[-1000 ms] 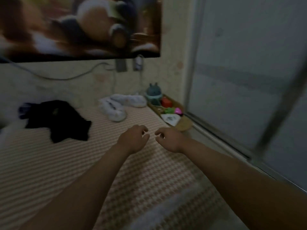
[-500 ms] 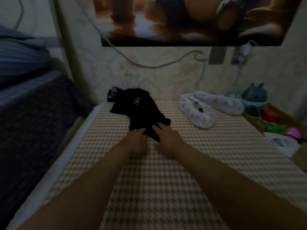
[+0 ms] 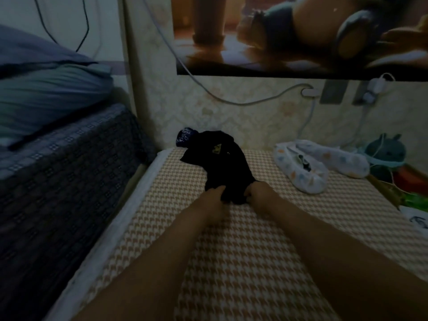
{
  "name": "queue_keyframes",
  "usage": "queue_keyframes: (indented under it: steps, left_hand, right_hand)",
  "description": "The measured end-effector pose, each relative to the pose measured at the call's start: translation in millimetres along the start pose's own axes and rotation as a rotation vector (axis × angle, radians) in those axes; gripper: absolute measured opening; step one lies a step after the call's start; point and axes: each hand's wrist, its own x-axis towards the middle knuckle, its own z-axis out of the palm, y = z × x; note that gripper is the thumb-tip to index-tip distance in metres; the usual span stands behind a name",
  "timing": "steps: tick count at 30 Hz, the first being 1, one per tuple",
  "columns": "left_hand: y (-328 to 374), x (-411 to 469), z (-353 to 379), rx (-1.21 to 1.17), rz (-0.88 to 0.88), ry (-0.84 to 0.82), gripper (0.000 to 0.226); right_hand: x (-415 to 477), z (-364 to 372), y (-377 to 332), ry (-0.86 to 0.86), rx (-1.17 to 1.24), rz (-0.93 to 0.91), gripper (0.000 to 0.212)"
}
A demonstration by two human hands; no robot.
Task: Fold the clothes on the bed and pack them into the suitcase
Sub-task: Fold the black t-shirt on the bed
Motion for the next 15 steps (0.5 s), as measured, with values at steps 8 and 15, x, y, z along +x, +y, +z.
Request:
queue_keyframes:
  steps: [8,15]
  left_hand:
    - [26,-63,-17,0.132,0.119,0.031,0.037]
    - [82,-146,-53,-0.227,0.095,-0.187,0.012]
  right_hand:
    - [-84,-57,-33,-0.227,0.595,-0.166,0.022]
    - [-147,-59,-24,-0.004,0.614,-0.195,0.016]
